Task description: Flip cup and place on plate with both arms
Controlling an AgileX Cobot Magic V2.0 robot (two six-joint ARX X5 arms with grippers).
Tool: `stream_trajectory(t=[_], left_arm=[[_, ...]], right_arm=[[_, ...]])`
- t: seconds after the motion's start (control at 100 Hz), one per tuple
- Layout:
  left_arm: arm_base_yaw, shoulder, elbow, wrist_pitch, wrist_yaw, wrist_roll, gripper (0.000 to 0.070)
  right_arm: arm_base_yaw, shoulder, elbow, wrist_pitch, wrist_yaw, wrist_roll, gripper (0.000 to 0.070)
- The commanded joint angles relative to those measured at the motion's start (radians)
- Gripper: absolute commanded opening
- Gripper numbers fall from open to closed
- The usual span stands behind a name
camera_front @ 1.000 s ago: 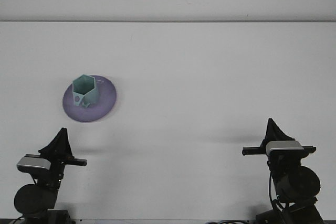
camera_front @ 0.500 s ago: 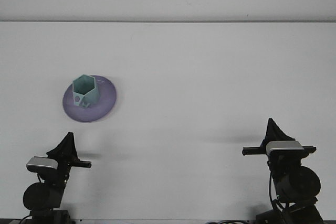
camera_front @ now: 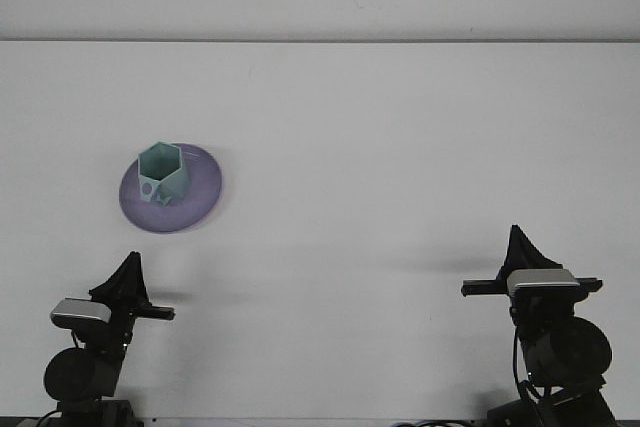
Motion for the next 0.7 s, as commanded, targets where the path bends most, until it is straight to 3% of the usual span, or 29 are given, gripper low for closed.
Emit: stream_trajectory(t=[0.0, 0.15, 0.28, 0.48, 0.69], left_arm=[[0.0, -0.001, -0.019, 0.011, 0.004, -0.002, 0.0014], [0.0, -0.001, -0.019, 0.011, 0.004, -0.002, 0.0014], [0.0, -0.001, -0.019, 0.011, 0.004, -0.002, 0.0014], [0.0, -0.001, -0.019, 0.011, 0.004, -0.002, 0.0014], [0.0, -0.001, -0.019, 0.011, 0.004, -0.002, 0.0014]], right_arm=[[0.002, 0.001, -0.002, 0.018, 0.001, -0.004, 0.0], [-0.035, -0.024, -0.014, 0.015, -0.003, -0.08, 0.0], [-0.146, -0.107, -0.144, 0.031, -0.159, -0.114, 0.0], [-0.28, -0.273, -0.368, 0.056, -0.327, -0.141, 0.0], [-0.315, -0.346, -0.465, 0.09, -0.339, -0.195, 0.0]])
